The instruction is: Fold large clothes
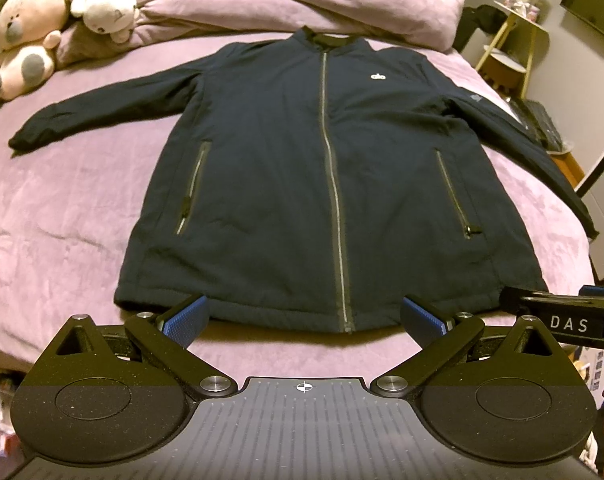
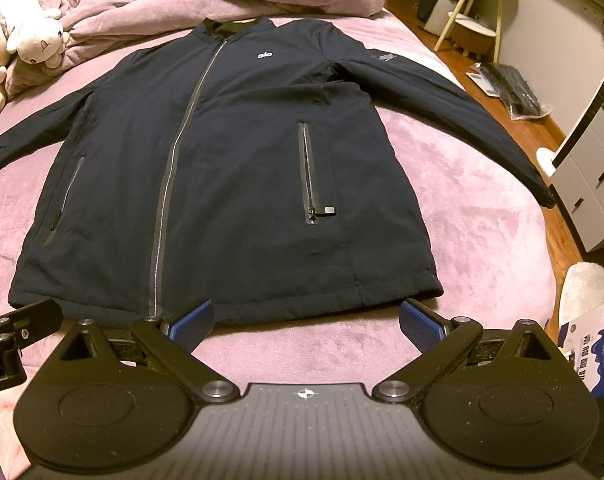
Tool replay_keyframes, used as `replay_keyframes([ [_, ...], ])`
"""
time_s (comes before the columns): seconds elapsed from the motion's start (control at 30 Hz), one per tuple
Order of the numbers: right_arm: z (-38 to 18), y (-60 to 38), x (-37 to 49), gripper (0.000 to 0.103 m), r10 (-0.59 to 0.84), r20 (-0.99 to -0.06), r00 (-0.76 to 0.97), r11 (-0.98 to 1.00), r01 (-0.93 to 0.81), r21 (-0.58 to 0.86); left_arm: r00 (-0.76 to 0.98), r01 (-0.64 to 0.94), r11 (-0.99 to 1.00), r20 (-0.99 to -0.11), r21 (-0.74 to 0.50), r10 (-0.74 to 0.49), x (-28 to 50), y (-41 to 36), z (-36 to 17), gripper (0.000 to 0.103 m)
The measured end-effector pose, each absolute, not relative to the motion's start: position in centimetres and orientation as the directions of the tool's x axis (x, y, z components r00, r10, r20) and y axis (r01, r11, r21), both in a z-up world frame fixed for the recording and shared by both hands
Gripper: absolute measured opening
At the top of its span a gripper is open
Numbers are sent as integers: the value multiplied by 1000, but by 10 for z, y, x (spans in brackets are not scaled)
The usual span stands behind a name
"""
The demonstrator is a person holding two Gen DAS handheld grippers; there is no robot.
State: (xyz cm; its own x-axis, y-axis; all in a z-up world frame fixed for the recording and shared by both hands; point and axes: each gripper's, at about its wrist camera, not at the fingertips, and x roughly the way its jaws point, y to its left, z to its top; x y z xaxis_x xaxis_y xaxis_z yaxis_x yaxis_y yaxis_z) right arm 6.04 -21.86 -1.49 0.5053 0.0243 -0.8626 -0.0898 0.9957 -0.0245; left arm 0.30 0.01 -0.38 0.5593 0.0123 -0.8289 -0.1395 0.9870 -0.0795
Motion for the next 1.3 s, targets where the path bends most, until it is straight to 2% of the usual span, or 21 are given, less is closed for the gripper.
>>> replay_keyframes([
  [1.3, -14, -222, 61, 99, 31, -868, 496, 996, -89, -15, 552, -143, 986, -834, -84, 9, 1, -6, -2, 103],
])
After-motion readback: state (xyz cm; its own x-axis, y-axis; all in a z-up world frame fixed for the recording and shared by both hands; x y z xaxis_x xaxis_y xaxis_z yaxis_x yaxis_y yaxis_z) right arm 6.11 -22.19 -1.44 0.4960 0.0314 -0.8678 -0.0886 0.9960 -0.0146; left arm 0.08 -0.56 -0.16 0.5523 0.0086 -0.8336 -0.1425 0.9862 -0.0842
